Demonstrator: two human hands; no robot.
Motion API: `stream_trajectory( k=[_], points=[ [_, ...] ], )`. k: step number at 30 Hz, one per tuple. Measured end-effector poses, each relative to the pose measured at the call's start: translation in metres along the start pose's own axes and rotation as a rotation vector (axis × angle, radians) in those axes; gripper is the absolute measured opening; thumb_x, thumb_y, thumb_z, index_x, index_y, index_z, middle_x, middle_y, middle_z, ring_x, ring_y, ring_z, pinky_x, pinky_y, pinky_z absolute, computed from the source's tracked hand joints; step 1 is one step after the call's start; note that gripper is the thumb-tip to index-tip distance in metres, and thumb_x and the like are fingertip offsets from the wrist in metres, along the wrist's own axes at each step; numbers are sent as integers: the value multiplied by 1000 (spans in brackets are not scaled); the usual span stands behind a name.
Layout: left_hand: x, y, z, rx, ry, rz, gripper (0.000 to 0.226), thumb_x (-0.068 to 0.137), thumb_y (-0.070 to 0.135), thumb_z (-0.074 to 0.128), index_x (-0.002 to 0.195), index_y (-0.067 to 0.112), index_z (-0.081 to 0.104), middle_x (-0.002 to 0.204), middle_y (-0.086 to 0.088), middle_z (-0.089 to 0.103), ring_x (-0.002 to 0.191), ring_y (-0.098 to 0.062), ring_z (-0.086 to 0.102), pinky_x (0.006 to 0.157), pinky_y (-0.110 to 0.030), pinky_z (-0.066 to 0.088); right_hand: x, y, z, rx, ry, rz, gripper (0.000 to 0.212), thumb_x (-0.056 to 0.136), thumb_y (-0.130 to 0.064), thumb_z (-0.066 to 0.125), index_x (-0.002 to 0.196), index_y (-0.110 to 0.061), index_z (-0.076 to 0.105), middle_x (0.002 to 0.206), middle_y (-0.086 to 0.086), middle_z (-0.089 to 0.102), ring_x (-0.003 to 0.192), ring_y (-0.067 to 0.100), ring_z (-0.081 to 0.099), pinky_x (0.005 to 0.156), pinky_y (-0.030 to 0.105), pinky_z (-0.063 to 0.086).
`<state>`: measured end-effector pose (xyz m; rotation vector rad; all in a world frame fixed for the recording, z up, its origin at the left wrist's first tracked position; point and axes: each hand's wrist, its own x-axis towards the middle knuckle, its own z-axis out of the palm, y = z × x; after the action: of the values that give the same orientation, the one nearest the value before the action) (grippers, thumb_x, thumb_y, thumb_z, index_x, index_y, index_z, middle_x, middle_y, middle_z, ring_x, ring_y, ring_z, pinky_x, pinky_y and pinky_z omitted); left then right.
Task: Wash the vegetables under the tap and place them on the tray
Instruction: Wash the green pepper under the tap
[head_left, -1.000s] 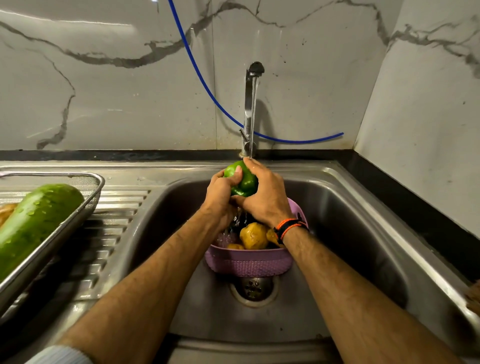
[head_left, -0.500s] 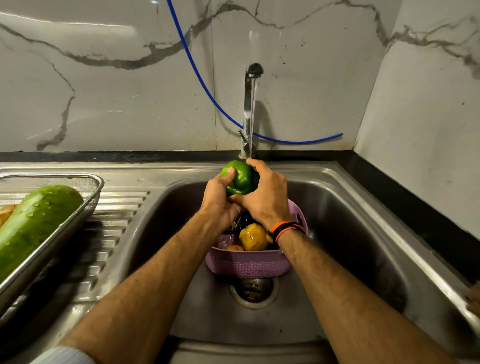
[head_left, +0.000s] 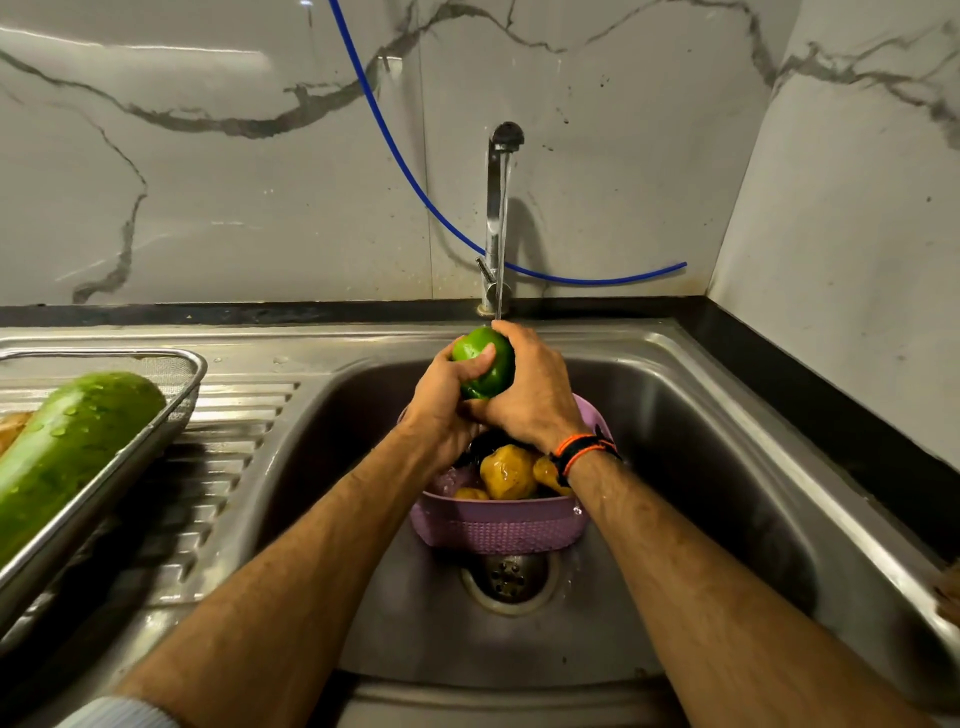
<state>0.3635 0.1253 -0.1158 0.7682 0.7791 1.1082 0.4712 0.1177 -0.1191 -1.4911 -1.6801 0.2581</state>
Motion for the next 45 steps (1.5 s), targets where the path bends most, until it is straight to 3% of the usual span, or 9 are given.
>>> stream_trajectory(
  k=[7, 14, 19, 25, 29, 34, 41, 45],
  points=[
    [6, -1, 1, -116, 68, 16, 49, 91, 13, 65, 137, 16, 50, 129, -21, 61, 107, -35, 66, 58, -37, 59, -5, -6, 2, 23, 156, -9, 73, 55, -24, 95, 120, -19, 62, 110, 2, 69, 99, 18, 64, 85, 30, 55],
    [6, -1, -2, -93, 31, -7, 46, 93, 12, 63, 137, 15, 51, 130, -20, 60, 104, -32, 66, 56, -36, 58, -2, -3, -1, 19, 82, -9, 81, 54, -23, 95, 126, -16, 59, 117, 2, 66, 106, 16, 60, 89, 25, 51],
    [10, -4, 0, -73, 43, 6, 43, 92, 14, 65, 134, 14, 55, 128, -20, 64, 107, -34, 66, 60, -38, 59, -4, -4, 1, 24, 118, -8, 76, 55, -22, 94, 123, -14, 60, 115, 3, 65, 104, 18, 61, 90, 30, 53],
    [13, -6, -1, -115, 127, -4, 53, 87, 18, 73, 135, 13, 52, 126, -19, 64, 107, -35, 68, 64, -39, 60, -6, -7, 2, 36, 96, 19, 92, 63, -23, 91, 144, -18, 46, 127, 8, 64, 115, 23, 60, 99, 34, 51],
    [15, -5, -2, -170, 158, -11, 52, 88, 18, 72, 135, 9, 50, 125, -20, 63, 105, -36, 69, 61, -39, 61, -8, -9, 4, 26, 139, 21, 82, 63, -24, 92, 136, -19, 54, 118, 6, 69, 107, 21, 64, 93, 34, 55],
    [15, -4, 1, -227, 155, -14, 63, 83, 25, 75, 138, 9, 48, 128, -20, 62, 107, -37, 68, 76, -45, 62, -10, -10, 2, 0, 221, 10, 65, 63, -25, 92, 121, -19, 63, 107, 3, 72, 98, 18, 66, 86, 32, 58],
    [12, -3, 6, -240, 200, -13, 60, 87, 31, 72, 137, 8, 48, 126, -20, 62, 105, -35, 69, 70, -40, 63, -12, -15, -1, -28, 253, 14, 58, 63, -24, 92, 114, -18, 65, 101, 3, 73, 92, 20, 67, 81, 35, 58],
    [10, -3, 7, -225, 190, -9, 60, 90, 32, 69, 140, 7, 46, 127, -20, 61, 99, -31, 69, 53, -30, 58, -13, -16, -2, -32, 279, 5, 57, 61, -24, 93, 110, -17, 66, 98, 4, 74, 89, 21, 68, 79, 38, 59]
  ],
)
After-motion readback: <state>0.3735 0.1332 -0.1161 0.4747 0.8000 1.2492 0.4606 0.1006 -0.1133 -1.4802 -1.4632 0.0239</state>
